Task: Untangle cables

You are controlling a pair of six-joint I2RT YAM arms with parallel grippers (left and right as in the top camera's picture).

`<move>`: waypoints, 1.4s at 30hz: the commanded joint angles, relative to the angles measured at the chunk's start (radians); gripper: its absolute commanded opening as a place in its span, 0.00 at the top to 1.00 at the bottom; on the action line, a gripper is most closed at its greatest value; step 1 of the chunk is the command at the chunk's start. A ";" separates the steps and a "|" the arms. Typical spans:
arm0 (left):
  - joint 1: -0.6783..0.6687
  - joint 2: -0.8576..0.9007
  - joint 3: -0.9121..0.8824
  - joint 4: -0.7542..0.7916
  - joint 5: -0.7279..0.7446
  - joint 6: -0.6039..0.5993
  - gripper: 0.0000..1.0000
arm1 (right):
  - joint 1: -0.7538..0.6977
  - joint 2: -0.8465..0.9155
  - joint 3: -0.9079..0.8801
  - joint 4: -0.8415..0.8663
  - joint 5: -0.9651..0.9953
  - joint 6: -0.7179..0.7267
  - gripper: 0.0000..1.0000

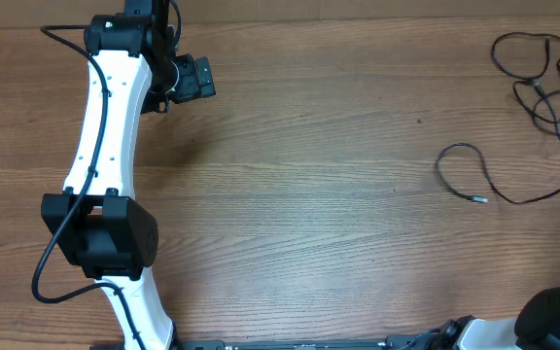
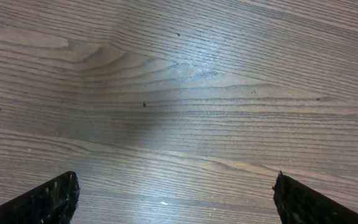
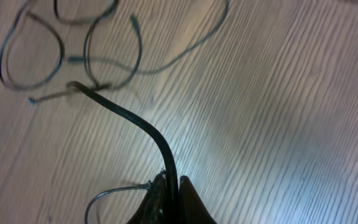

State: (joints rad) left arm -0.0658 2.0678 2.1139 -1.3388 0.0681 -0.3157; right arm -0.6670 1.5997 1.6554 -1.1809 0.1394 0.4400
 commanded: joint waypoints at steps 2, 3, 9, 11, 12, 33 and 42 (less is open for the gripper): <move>-0.006 -0.013 0.017 0.002 0.003 -0.014 0.00 | -0.029 -0.027 0.021 0.034 0.095 -0.003 0.96; -0.006 -0.013 0.017 0.002 0.003 -0.014 0.00 | -0.032 -0.027 0.021 0.043 0.120 -0.003 0.96; -0.006 -0.013 0.017 0.002 0.003 -0.014 0.00 | -0.053 -0.023 0.019 0.111 0.190 -0.053 0.96; -0.006 -0.013 0.017 0.002 0.003 -0.014 0.00 | -0.056 -0.015 0.017 0.138 0.191 -0.099 0.96; -0.006 -0.013 0.017 0.002 0.003 -0.014 0.00 | -0.058 -0.007 0.013 0.156 0.190 -0.132 0.96; -0.006 -0.013 0.017 0.002 0.003 -0.014 0.00 | -0.203 0.309 -0.002 0.326 0.241 -0.130 0.96; -0.006 -0.013 0.017 0.002 0.003 -0.014 0.00 | -0.214 0.356 -0.002 0.480 0.259 -0.135 0.96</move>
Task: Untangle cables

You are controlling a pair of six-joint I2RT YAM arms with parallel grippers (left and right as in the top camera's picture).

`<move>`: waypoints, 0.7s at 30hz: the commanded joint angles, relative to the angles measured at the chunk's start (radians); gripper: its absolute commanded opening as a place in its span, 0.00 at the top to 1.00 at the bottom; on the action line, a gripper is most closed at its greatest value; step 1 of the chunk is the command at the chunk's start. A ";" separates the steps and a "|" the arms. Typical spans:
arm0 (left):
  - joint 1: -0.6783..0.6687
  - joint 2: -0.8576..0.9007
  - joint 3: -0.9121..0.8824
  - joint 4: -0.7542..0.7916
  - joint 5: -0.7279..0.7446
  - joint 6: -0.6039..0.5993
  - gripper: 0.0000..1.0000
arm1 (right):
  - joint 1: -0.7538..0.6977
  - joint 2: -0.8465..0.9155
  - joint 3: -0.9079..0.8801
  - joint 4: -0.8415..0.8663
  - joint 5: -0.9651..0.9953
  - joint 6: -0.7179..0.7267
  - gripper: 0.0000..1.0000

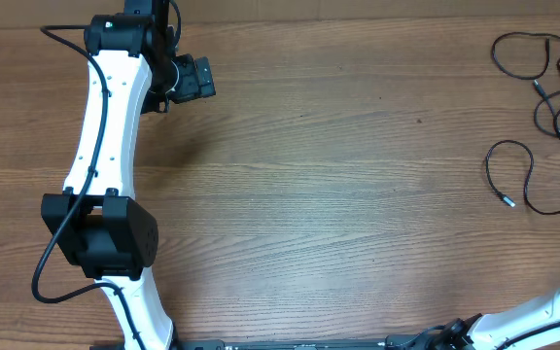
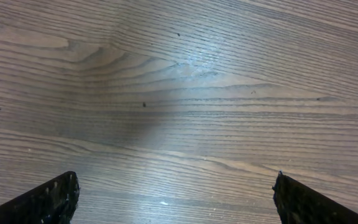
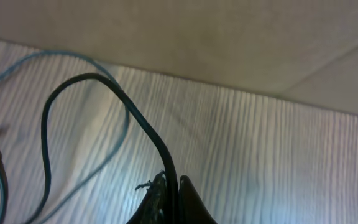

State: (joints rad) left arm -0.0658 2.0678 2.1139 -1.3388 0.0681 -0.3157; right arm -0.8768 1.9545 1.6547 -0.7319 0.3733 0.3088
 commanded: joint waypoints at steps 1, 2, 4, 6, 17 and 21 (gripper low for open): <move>-0.006 -0.013 0.017 0.002 0.003 -0.014 0.00 | -0.005 0.001 -0.001 0.040 0.030 -0.004 0.96; -0.006 -0.013 0.017 0.002 0.003 -0.014 0.00 | -0.005 0.001 -0.001 0.054 0.034 -0.004 0.96; -0.006 -0.013 0.017 0.002 0.003 -0.014 0.00 | -0.005 0.001 -0.001 0.069 0.033 -0.003 0.96; -0.006 -0.013 0.017 0.002 0.003 -0.014 0.00 | -0.005 0.001 -0.001 0.077 0.027 -0.003 0.89; -0.006 -0.013 0.017 0.002 0.003 -0.014 0.00 | 0.018 -0.014 0.003 0.097 -0.302 -0.087 0.00; -0.006 -0.013 0.017 0.002 0.003 -0.014 0.00 | 0.078 -0.028 0.003 0.088 -0.486 -0.190 0.00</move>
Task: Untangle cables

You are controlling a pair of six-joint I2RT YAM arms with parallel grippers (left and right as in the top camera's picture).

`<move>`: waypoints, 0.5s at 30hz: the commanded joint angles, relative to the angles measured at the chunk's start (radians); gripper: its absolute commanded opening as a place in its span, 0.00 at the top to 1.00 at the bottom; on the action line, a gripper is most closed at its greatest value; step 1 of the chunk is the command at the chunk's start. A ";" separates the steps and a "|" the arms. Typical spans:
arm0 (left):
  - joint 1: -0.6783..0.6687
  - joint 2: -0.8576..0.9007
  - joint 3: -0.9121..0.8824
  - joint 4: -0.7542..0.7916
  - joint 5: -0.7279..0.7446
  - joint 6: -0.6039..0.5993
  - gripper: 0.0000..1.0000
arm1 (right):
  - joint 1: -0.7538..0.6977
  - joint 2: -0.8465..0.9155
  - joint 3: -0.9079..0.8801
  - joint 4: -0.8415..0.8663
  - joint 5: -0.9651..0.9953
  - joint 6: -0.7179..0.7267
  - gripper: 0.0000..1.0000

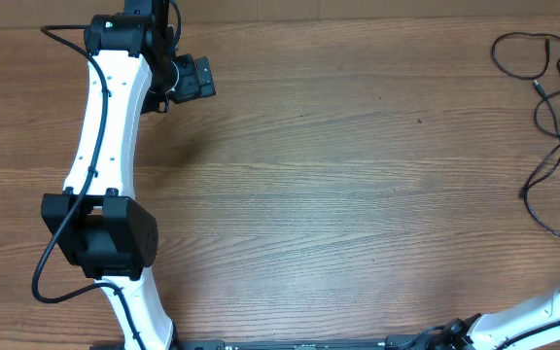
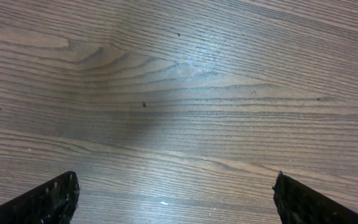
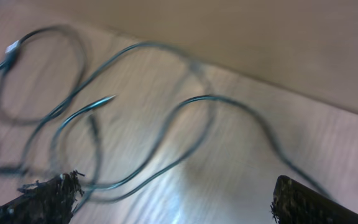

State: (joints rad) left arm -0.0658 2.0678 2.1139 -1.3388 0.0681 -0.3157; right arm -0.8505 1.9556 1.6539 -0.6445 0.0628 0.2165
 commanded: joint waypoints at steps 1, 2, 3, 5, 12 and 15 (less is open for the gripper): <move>-0.006 -0.013 0.017 0.002 0.003 -0.014 0.00 | 0.078 -0.029 0.004 -0.010 -0.206 -0.122 0.00; -0.006 -0.013 0.017 0.002 0.003 -0.014 0.00 | 0.100 -0.029 0.004 -0.022 -0.212 -0.130 0.00; -0.006 -0.013 0.017 0.002 0.003 -0.014 0.00 | 0.125 -0.029 0.004 -0.038 -0.210 -0.142 0.00; -0.006 -0.013 0.017 0.002 0.003 -0.014 0.00 | 0.187 -0.029 0.004 -0.084 -0.196 -0.144 0.00; -0.006 -0.013 0.017 0.002 0.003 -0.014 0.00 | 0.379 -0.029 0.002 -0.239 -0.195 -0.144 0.00; -0.006 -0.013 0.017 0.002 0.003 -0.014 0.01 | 0.448 -0.028 -0.014 -0.286 -0.187 -0.144 0.00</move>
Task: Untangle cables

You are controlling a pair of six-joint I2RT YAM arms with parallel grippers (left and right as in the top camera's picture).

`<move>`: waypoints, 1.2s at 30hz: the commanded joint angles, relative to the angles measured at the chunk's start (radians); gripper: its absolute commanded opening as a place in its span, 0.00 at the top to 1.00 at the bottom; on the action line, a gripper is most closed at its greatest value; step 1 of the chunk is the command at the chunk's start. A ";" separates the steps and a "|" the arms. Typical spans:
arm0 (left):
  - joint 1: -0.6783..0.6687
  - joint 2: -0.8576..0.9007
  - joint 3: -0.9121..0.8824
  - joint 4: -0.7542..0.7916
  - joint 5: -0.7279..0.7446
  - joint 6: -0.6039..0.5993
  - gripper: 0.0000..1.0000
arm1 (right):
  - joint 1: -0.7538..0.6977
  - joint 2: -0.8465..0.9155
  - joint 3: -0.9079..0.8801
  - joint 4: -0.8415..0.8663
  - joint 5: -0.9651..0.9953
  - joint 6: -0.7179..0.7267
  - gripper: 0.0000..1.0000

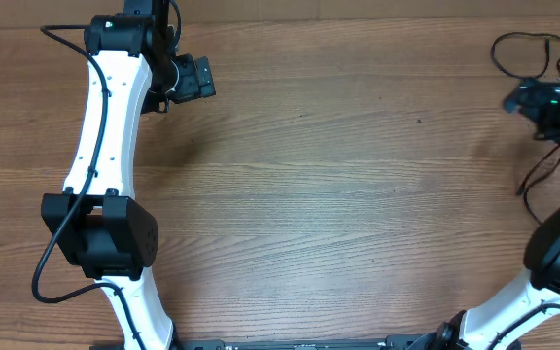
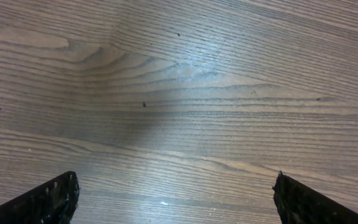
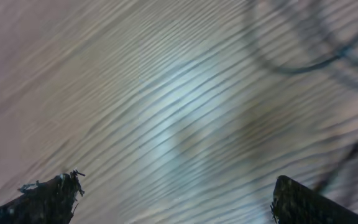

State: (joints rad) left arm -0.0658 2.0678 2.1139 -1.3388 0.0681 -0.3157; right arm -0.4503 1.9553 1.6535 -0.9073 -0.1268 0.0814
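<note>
Thin black cables (image 1: 513,44) lie looped at the table's far right corner, and one strand (image 1: 536,173) trails down along the right edge. In the right wrist view, blurred by motion, a cable loop (image 3: 303,62) shows at the upper right. My right gripper (image 1: 531,98) hovers over the tangle; it (image 3: 176,183) is open with only wood between its fingers (image 3: 48,196). My left gripper (image 1: 200,78) is at the far left, open (image 2: 176,183) over bare wood, far from the cables.
The wooden table (image 1: 338,185) stretches between the two arms. The left arm's white links (image 1: 105,126) run down the left side. The right arm's dark base stands at the lower right, partly covering the trailing strand.
My right arm was low at the table's bottom right corner; now it reaches up over the cable tangle at the far right. Its gripper is still open. The left arm has not moved.
My right gripper was shut on a black cable whose free end lay right of the table's middle. Then that end had shifted toward the right edge. Then the gripper was open, the cable lying at the right edge. Now it is open above the tangle.
</note>
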 commanded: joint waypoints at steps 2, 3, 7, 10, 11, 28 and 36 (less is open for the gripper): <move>-0.006 -0.013 0.017 0.002 0.003 -0.014 0.00 | 0.080 -0.021 -0.037 -0.052 0.041 -0.009 0.00; -0.006 -0.013 0.017 0.002 0.003 -0.014 0.00 | 0.086 -0.020 -0.056 -0.058 0.057 -0.008 0.00; -0.006 -0.013 0.017 0.002 0.003 -0.014 0.00 | 0.084 -0.019 -0.153 -0.045 0.081 -0.008 0.00; -0.006 -0.013 0.017 0.002 0.003 -0.014 0.00 | 0.062 -0.019 -0.253 -0.001 0.082 -0.007 0.00; -0.006 -0.013 0.017 0.002 0.003 -0.014 0.00 | 0.057 -0.019 -0.268 0.002 0.087 -0.006 0.00; -0.006 -0.013 0.017 0.002 0.003 -0.014 0.00 | -0.248 -0.019 -0.318 -0.022 0.230 0.127 0.00; -0.006 -0.013 0.017 0.002 0.003 -0.014 0.00 | -0.303 -0.019 -0.318 -0.010 0.194 0.136 0.00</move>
State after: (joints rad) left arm -0.0658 2.0678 2.1139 -1.3388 0.0681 -0.3161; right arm -0.7528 1.9553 1.3422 -0.9264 0.0799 0.2058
